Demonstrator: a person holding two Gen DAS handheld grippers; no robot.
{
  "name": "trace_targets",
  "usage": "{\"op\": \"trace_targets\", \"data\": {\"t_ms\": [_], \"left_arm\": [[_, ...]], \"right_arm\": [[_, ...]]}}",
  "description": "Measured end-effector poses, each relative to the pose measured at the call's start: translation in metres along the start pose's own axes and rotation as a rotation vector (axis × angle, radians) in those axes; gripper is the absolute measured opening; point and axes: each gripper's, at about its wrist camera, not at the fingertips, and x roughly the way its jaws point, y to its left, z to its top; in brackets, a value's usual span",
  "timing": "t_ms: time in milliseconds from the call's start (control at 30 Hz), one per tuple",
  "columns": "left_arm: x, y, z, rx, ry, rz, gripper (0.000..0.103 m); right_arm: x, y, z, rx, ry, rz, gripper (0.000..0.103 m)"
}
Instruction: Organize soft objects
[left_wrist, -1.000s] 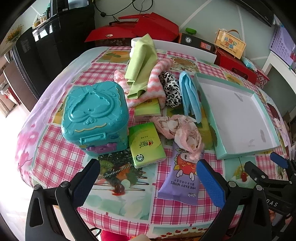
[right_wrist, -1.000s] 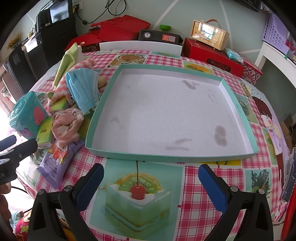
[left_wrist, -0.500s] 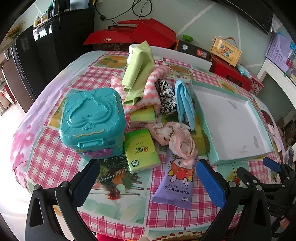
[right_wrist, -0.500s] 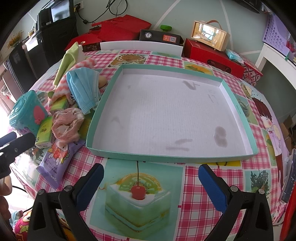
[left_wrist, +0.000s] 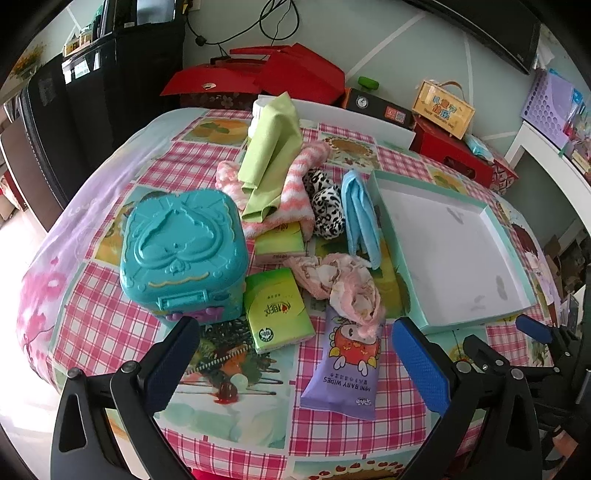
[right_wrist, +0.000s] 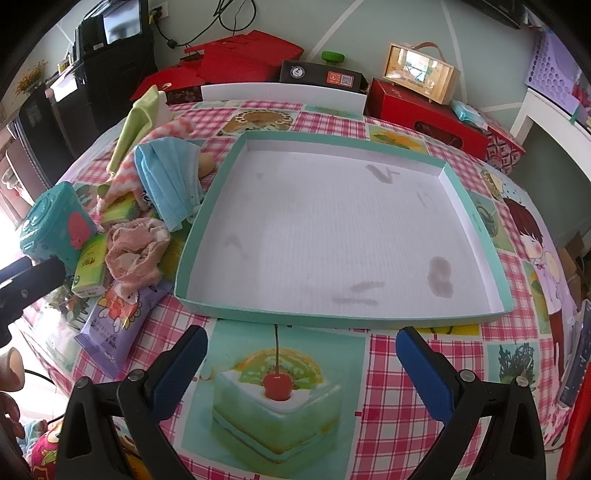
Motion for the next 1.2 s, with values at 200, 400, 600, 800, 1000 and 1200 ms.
{"op": "trace_targets", "data": {"t_ms": [200,400,600,800,1000,1200], "left_arm": [[-0.010,0.003,0.016,0.016,-0.031,-0.011,0.103],[-0.021,0.019,0.054,0.006,-0.085,0.009,0.103],[-0.016,0.041,0.096,-0.029,-0.062,0.044,0.103],[0.002,0.055,0.126,-0.022,0.016,0.050,0.103],[0.023,0.051,0.141,0.018,0.082,0.028,0.103],[0.057,0.042,0.151,0.027,0.171,0.008,0.103]], "right_arm": [[-0.001,0.002,0.006,-0.007,-0.003,0.002,0.103],[-0.010,0.005,0.029,-0.010,-0.049,0.012,0.103],[-0.019,0.014,0.064,-0.030,-0.123,0.052,0.103],[-0.017,0.037,0.093,-0.091,-0.154,0.109,0.103],[0.000,0.061,0.107,-0.141,-0.137,0.179,0.099],[0.023,0.084,0.113,-0.193,-0.098,0.226,0.084]]}}
